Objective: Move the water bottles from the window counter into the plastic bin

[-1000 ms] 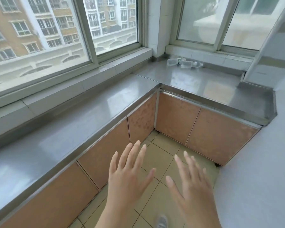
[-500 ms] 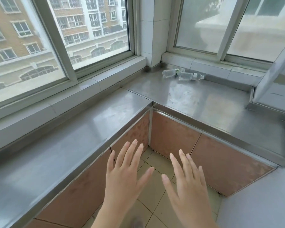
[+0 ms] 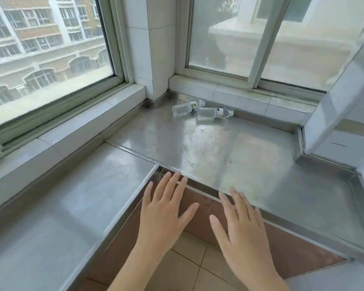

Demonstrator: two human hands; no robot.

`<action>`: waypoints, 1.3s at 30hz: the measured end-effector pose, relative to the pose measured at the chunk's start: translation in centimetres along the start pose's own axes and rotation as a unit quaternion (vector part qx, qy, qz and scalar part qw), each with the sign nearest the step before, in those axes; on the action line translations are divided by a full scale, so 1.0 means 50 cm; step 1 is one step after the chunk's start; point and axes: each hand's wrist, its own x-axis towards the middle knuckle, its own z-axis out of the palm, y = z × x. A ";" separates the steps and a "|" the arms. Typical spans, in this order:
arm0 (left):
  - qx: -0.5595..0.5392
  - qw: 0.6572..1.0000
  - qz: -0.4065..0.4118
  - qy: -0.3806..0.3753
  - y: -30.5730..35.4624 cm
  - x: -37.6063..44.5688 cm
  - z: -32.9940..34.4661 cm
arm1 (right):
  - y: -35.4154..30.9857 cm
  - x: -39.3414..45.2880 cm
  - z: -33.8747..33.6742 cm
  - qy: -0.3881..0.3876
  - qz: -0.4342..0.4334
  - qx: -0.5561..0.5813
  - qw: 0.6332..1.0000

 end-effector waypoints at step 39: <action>0.019 0.993 -0.012 -0.112 -0.187 0.997 0.536 | 0.173 1.074 0.268 -0.154 0.089 0.076 0.981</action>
